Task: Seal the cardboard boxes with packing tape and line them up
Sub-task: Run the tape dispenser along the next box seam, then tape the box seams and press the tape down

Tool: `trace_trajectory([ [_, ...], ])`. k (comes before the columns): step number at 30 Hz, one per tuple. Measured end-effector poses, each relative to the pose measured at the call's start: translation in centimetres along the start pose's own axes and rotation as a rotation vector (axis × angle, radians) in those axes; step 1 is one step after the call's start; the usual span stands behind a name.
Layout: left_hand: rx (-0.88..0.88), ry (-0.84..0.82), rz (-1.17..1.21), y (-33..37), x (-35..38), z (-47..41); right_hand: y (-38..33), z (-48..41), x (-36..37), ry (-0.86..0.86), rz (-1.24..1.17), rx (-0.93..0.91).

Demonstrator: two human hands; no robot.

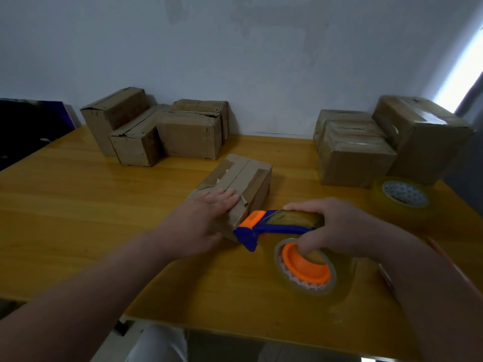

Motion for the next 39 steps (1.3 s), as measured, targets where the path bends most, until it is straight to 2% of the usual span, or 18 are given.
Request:
trace_trajectory([
  [5, 0.01, 0.022, -0.017, -0.2, 0.3, -0.1, 0.2, -1.0, -0.6, -0.059, -0.138, 0.052],
  [17, -0.008, 0.045, -0.036, -0.2, 0.4, -0.2, -0.2, -1.0, -0.5, -0.101, 0.008, 0.121],
  [19, -0.025, 0.056, -0.036, 0.0, 0.3, -0.1, -0.1, -0.2, -1.2, -0.037, 0.105, 0.131],
  [22, -0.058, 0.078, -0.035, 0.2, 0.2, -0.3, 0.6, 0.8, -2.3, 0.192, 0.231, 0.093],
  [26, -0.111, 0.109, -0.043, 0.5, 0.5, -0.6, 2.2, 0.3, -2.2, 0.49, 0.177, 0.025],
  [29, -0.141, 0.128, -0.049, 0.8, 0.5, -0.5, 3.0, -0.9, -1.0, 0.571, 0.208, -0.009],
  [33, -0.2, 0.145, -0.078, 1.8, 0.1, -0.2, 4.2, -2.4, 1.7, 0.697, 0.438, -0.051],
  [36, -0.238, 0.184, -0.088, 2.9, -0.1, 0.1, 5.1, -3.1, 3.6, 0.71, 0.538, -0.04],
  [39, -0.261, 0.223, -0.069, 3.2, -0.1, 0.3, 5.7, -3.4, 4.6, 0.691, 0.532, 0.003],
])
Point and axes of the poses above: each hand's wrist, its own z-axis away from the middle knuckle, its own x-axis out of the palm, y = z × x, the point moved 1 cm from there along -z, towards the middle knuckle, and after that the axes turned 15 degrees about -z, right-handed, at the moved point
